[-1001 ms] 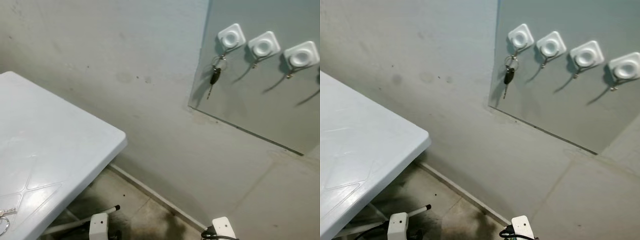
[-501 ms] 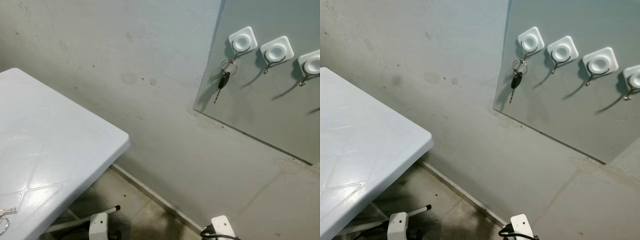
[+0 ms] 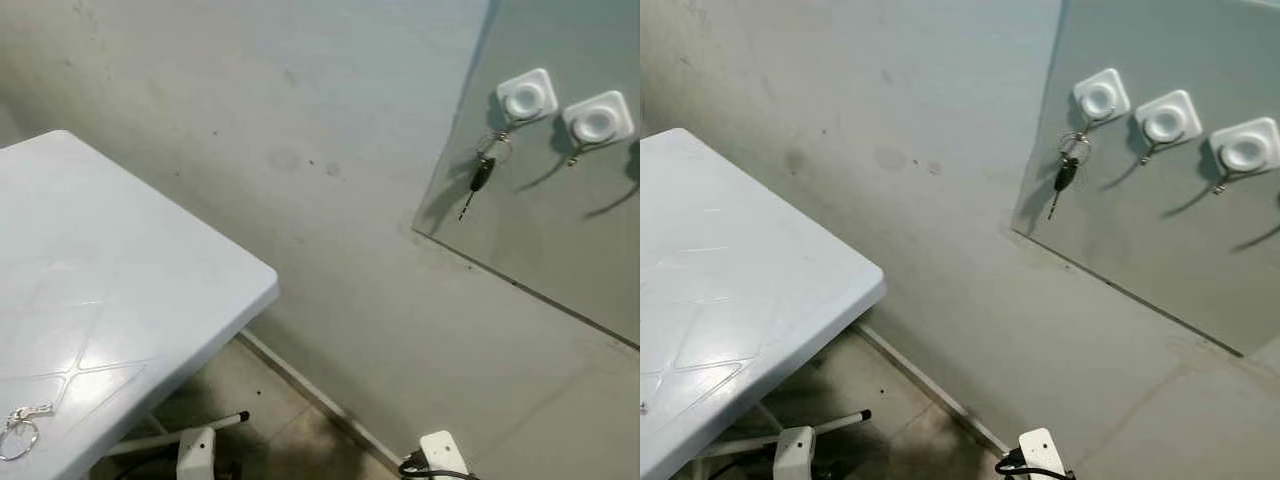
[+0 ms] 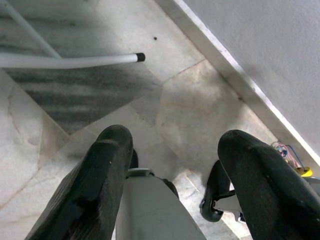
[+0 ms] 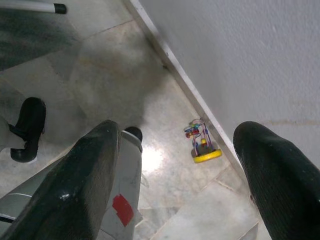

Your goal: Hang keys on a hook

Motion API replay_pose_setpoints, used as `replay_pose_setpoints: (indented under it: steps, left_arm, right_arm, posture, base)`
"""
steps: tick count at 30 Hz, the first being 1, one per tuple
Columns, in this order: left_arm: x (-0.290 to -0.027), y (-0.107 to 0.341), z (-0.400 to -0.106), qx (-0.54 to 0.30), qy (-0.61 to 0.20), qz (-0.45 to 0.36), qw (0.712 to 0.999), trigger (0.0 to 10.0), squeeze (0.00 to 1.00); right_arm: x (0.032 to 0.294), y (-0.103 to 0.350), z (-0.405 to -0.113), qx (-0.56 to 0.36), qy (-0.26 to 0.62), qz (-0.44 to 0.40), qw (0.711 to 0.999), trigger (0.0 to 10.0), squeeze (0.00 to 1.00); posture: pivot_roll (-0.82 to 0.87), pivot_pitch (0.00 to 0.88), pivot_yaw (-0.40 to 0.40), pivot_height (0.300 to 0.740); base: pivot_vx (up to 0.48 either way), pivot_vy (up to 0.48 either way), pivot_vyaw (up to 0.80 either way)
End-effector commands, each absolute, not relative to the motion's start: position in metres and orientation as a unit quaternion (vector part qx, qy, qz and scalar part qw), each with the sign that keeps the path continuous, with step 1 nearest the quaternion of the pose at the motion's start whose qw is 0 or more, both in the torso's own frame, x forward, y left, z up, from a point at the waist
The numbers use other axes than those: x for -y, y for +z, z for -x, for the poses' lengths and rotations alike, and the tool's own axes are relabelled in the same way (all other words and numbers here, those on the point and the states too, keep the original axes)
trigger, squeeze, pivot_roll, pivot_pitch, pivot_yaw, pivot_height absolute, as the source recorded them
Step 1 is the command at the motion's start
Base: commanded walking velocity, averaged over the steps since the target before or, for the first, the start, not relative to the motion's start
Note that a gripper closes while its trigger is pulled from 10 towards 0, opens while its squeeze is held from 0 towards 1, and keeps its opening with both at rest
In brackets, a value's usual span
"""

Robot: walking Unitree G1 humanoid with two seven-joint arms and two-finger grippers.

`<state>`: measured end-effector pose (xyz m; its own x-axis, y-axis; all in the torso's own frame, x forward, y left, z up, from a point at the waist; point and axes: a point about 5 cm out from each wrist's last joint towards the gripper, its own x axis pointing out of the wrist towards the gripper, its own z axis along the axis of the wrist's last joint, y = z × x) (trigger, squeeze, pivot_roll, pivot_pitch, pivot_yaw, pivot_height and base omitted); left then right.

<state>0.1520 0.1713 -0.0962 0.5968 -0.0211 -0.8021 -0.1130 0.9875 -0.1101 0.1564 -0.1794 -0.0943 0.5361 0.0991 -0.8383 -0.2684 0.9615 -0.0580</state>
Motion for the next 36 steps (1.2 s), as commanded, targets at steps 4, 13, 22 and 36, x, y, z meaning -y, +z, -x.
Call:
replay_pose_setpoints:
  steps: [4, 13, 22, 36]
  left_arm:
    - [-0.1741, -0.0978, -0.1474, -0.454, 0.032, 0.076, 0.887, 10.0, 0.00]
    - [-0.1747, -0.0984, -0.1458, -0.458, 0.025, 0.064, 0.886, 10.0, 0.00]
    - [-0.1754, -0.0993, -0.1441, -0.463, 0.035, 0.069, 0.883, 10.0, 0.00]
    - [-0.1762, -0.0995, -0.1435, -0.464, 0.040, 0.069, 0.882, 10.0, 0.00]
  right_arm:
    - [0.1790, -0.0941, -0.1575, -0.472, 0.108, 0.093, 0.870, 10.0, 0.00]
    - [0.1792, -0.0944, -0.1567, -0.473, 0.107, 0.092, 0.870, 10.0, 0.00]
    - [0.1788, -0.0947, -0.1561, -0.474, 0.107, 0.090, 0.869, 10.0, 0.00]
    - [0.1787, -0.0945, -0.1563, -0.472, 0.101, 0.082, 0.872, 10.0, 0.00]
  posture:
    - [-0.17, 0.000, -0.066, 0.740]
    - [-0.17, 0.000, -0.065, 0.740]
    - [-0.17, 0.000, -0.064, 0.740]
    - [-0.17, 0.001, -0.062, 0.740]
  base:
    - [0.000, 0.129, 0.80]
    - [0.000, 0.296, 0.80]
    - [0.000, 0.000, 0.80]
    - [0.000, 0.000, 0.80]
